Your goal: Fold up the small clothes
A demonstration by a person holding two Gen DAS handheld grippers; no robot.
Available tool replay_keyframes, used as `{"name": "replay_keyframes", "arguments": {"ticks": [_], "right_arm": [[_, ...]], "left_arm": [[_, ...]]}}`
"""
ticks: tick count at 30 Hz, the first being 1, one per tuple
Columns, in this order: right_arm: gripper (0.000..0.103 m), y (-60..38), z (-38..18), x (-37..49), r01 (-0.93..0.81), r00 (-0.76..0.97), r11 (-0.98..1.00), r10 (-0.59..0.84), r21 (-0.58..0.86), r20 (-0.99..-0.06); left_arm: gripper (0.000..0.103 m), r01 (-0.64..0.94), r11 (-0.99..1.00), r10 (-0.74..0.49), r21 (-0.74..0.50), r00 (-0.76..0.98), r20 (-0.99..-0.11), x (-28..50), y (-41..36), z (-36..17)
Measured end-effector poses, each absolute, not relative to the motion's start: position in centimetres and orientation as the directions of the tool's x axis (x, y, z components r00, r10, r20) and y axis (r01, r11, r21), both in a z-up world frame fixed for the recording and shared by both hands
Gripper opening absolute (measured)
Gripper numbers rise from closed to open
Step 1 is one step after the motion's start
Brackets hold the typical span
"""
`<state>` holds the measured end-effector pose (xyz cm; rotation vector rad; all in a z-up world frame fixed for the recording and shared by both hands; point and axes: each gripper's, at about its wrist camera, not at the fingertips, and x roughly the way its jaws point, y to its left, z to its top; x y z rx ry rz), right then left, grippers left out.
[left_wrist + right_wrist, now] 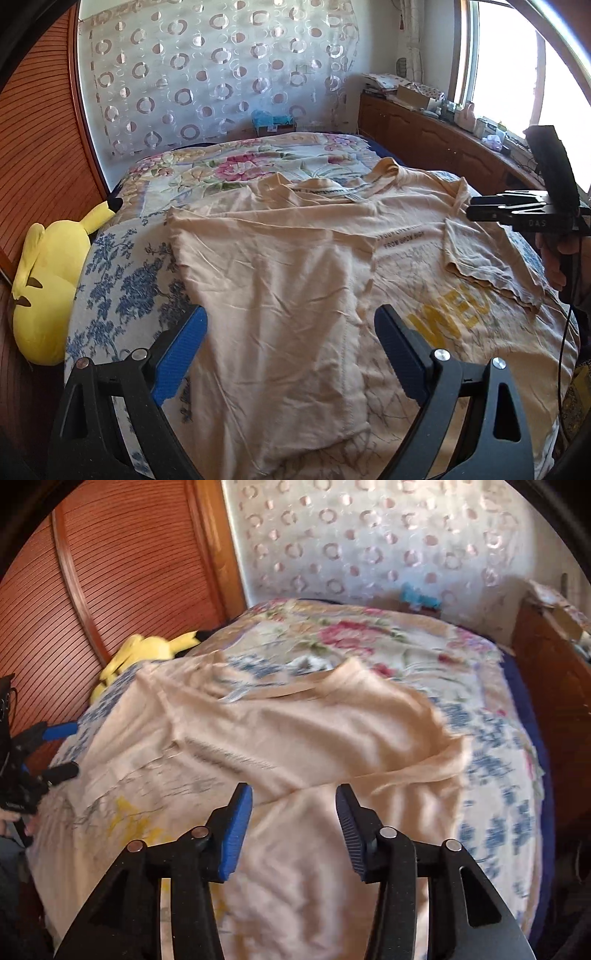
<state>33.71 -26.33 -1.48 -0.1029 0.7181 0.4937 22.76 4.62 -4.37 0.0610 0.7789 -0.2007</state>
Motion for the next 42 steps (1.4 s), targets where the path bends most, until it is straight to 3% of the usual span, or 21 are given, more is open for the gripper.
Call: {"name": "replay_keyframes", "arguments": {"ticks": [14,19,24,34,35,36,37,38,39,42], "right_arm": [[0.051,-32.6,-3.5,39.5,-0.332,0.676,0.94,0.298,0.083,-0.674],[0.051,-31.9,-4.1,41.9,-0.354,0.643,0.931,0.309,0.086,-0.701],[0.051,-31.7,-4.2,43.5,-0.379,0.648,0.923,0.311,0.06,-0.695],[0.051,-30.9,-4.6,43.3,-0.38,0.671,0.925,0.281,0.007,-0.686],[0.047,-30.9,-4.6,43.4,-0.382,0.672,0.924,0.282,0.006,-0.685],[0.035,-30.8,-4.6,43.4,-0.386,0.672,0.923,0.283,0.003,-0.684],[0.021,-30.7,-4.5,43.3,-0.394,0.669,0.919,0.29,0.005,-0.685],[0.014,-30.6,-4.4,43.3,-0.406,0.661,0.914,0.303,0.012,-0.686],[0.007,-30.4,-4.3,43.2,-0.415,0.658,0.91,0.31,0.013,-0.686],[0.005,-30.2,-3.7,42.4,-0.44,0.665,0.898,0.34,0.02,-0.666]], "left_arm": [[0.092,0.141,0.989,-0.122,-0.038,0.654,-0.747,31.9,10.5,-5.2],[0.087,0.134,0.99,-0.125,-0.052,0.621,-0.774,33.8,11.3,-6.2],[0.071,0.119,0.99,-0.129,-0.073,0.583,-0.802,35.0,11.8,-7.5],[0.07,0.102,0.992,-0.118,-0.071,0.589,-0.799,36.1,12.0,-7.9],[0.054,0.103,0.992,-0.119,-0.071,0.595,-0.795,36.1,12.0,-7.8],[0.036,0.106,0.992,-0.121,-0.071,0.596,-0.794,36.2,11.9,-7.7],[0.029,0.111,0.99,-0.137,-0.088,0.59,-0.796,36.3,12.0,-7.6],[0.017,0.118,0.986,-0.161,-0.113,0.581,-0.798,36.4,11.9,-7.5],[0.009,0.125,0.984,-0.176,-0.127,0.578,-0.797,36.3,11.8,-7.3],[0.008,0.155,0.978,-0.206,-0.14,0.6,-0.773,35.0,11.0,-5.9]]}}
